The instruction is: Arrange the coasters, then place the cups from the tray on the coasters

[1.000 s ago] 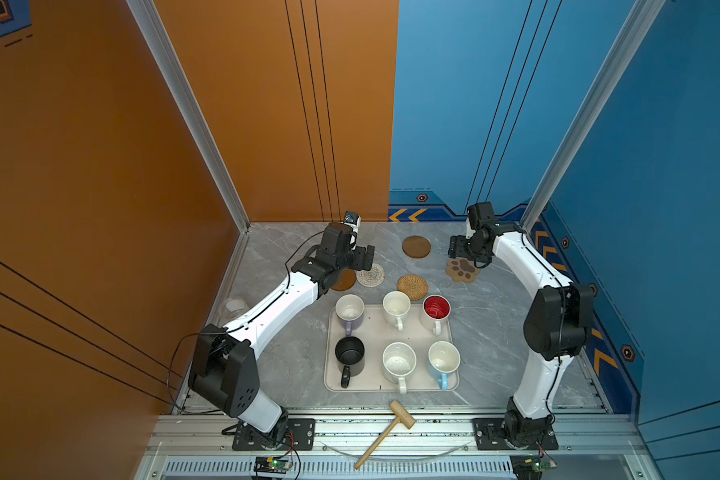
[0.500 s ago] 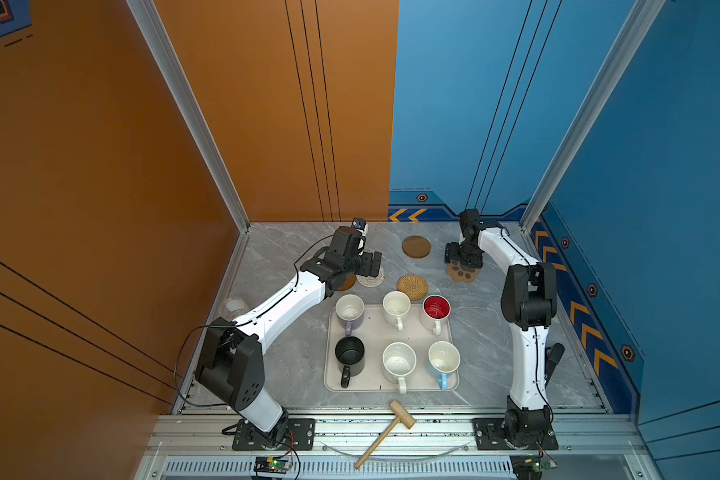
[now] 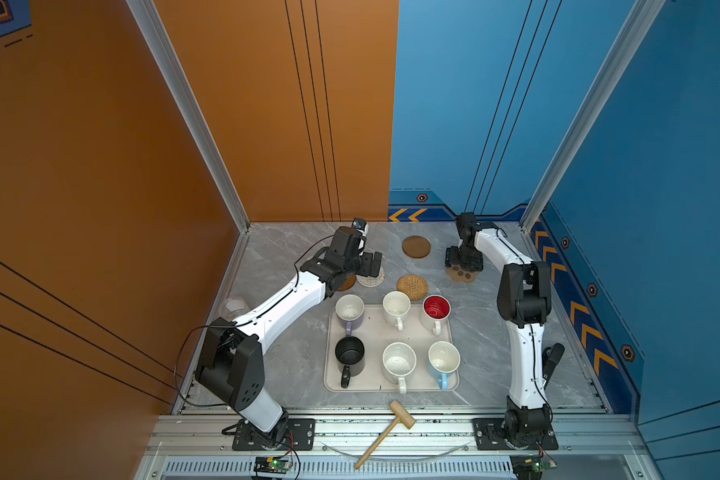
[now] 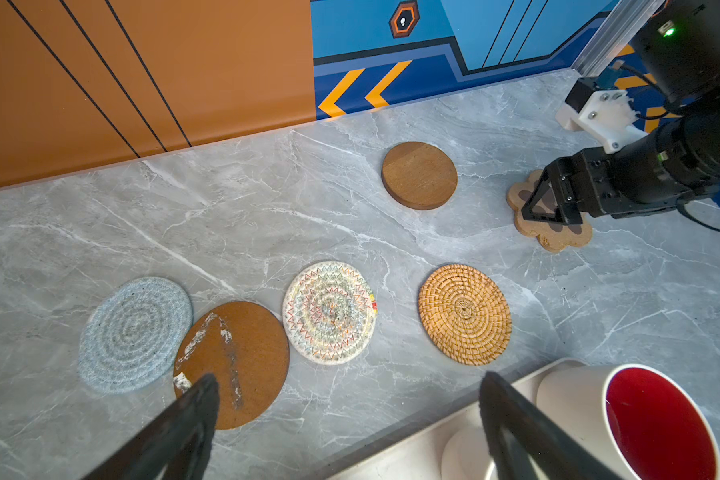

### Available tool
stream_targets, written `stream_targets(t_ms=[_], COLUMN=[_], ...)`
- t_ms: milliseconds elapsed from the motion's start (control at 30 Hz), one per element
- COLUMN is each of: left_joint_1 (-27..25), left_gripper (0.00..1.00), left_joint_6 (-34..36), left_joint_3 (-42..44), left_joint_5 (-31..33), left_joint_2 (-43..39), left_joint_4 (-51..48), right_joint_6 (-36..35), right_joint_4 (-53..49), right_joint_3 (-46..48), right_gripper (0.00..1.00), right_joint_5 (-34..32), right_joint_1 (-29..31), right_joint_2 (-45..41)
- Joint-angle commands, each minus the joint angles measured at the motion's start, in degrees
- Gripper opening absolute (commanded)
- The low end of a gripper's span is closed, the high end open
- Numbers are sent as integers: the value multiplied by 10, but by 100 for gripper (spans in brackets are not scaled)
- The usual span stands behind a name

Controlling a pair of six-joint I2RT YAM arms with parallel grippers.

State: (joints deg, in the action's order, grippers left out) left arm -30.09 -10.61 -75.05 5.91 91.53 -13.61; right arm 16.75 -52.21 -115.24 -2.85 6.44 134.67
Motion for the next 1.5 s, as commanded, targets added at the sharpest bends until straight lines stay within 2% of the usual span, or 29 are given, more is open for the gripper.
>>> stream_targets(t_ms=[0, 400, 700, 1100, 1300, 1467], left_joint_1=[-6, -6, -6, -5, -5, -7], left_gripper=[98, 99, 99, 99, 99, 99], left_joint_6=[-4, -2, -2, -4, -5, -7], left_joint_3=[2, 15, 24, 39, 43, 41], left_joint_5=[1, 9, 11, 14, 15, 17], left_joint_2=[-8, -18, -25, -43, -54, -60], left_joint_4=[-9, -9, -9, -9, -5, -2], right_joint_6=[-6, 7, 10, 19, 14, 8], right_joint_4=[-34, -35, -34, -22, 57, 100], right_joint_3=[-11, 20, 83, 120, 178, 170], right_gripper=[82, 81, 81, 80, 83, 85], right_joint_5=[-23, -6, -23, -17, 7, 19], right_joint_1=[3, -10, -19, -27, -16, 10], right_joint_2=[22, 21, -14, -51, -123, -187])
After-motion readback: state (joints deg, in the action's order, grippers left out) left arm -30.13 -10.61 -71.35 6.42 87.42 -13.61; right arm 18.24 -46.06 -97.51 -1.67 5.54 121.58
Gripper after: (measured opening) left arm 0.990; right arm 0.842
